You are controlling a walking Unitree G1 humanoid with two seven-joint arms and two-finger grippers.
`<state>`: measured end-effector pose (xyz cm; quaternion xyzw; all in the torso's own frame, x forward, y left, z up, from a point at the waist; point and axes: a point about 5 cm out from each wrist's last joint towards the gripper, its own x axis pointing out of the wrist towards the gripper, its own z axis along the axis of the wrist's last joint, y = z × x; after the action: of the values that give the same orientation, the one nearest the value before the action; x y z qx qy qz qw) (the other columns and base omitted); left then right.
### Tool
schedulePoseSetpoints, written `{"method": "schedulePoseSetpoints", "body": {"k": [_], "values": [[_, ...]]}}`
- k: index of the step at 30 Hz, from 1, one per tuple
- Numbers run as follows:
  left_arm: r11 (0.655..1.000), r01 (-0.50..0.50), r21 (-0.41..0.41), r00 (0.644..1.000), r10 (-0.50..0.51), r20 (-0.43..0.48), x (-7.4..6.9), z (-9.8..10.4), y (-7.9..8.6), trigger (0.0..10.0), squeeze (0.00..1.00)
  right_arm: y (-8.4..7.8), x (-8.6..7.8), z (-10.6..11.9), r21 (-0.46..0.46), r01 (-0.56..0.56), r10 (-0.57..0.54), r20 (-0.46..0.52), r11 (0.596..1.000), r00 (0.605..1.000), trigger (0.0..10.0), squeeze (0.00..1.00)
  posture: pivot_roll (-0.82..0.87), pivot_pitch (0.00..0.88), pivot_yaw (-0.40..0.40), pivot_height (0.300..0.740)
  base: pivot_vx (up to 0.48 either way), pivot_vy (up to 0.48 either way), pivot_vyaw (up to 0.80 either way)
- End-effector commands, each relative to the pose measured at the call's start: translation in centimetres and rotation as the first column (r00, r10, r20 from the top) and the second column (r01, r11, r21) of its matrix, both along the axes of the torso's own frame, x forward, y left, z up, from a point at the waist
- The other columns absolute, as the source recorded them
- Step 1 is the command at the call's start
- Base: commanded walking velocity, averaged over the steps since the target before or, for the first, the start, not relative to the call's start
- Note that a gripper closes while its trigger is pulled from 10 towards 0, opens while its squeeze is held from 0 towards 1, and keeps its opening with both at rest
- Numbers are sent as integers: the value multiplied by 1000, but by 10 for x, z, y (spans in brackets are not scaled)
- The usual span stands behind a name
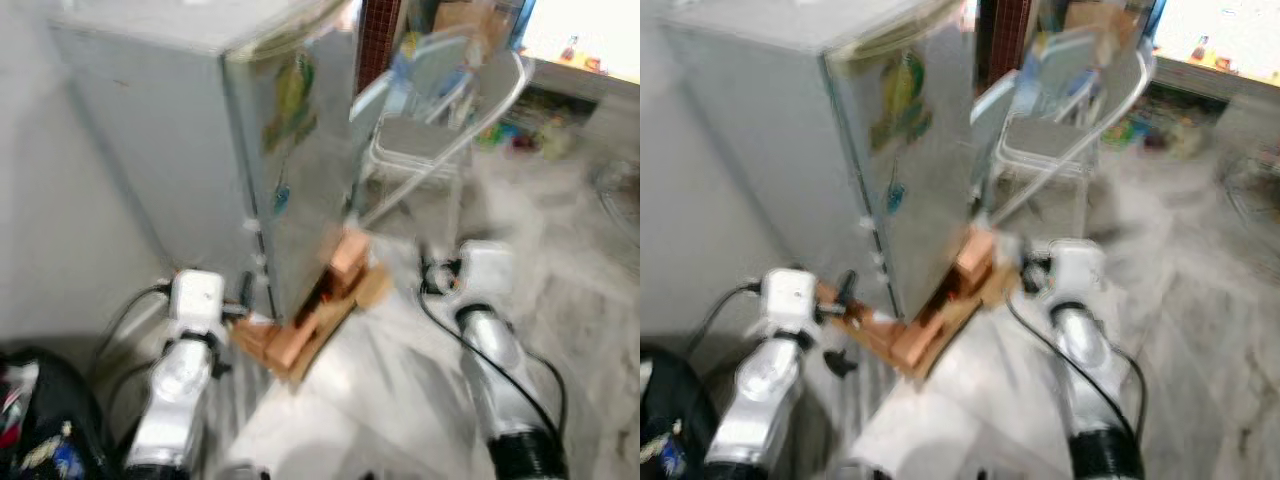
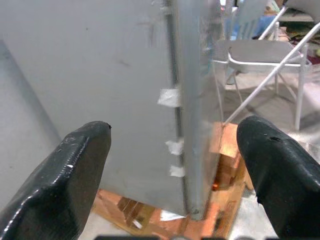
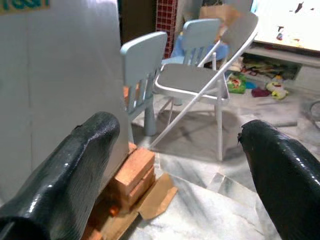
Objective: Restocking fridge
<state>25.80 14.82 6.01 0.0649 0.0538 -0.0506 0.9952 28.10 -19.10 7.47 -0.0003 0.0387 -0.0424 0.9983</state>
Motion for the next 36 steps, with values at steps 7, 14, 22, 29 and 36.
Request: {"method": "schedulePoseSetpoints", "body": {"k": [7, 14, 22, 29, 36], "values": [[1000, -4, -27, 1000, 4, 29, -4, 3, 5, 10000, 0, 13, 1, 4, -11, -62, 62, 12, 998, 998, 10000, 0, 75, 0, -56, 740, 110, 0, 0], [999, 7, -48, 1000, -6, 20, -5, 2, 3, 10000, 0, 15, 3, 6, -16, -70, 71, 18, 997, 997, 10000, 0, 71, 0, -53, 740, 444, 0, -114], [997, 20, -69, 999, -18, 32, -2, 5, 1, 10000, 0, 14, 0, 6, -22, -71, 71, 20, 997, 997, 10000, 0, 58, 0, -48, 740, 378, 235, -306], [997, 8, -70, 1000, -6, 29, -1, 5, 1, 10000, 0, 13, 0, 7, -29, -68, 69, 20, 997, 997, 10000, 0, 56, 0, -45, 740, 295, 376, 0], [997, 4, -80, 1000, -1, 30, -1, 6, 2, 10000, 0, 13, -1, 6, -30, -68, 69, 15, 997, 998, 10000, 0, 57, 0, -43, 740, 0, 201, 0]]}}
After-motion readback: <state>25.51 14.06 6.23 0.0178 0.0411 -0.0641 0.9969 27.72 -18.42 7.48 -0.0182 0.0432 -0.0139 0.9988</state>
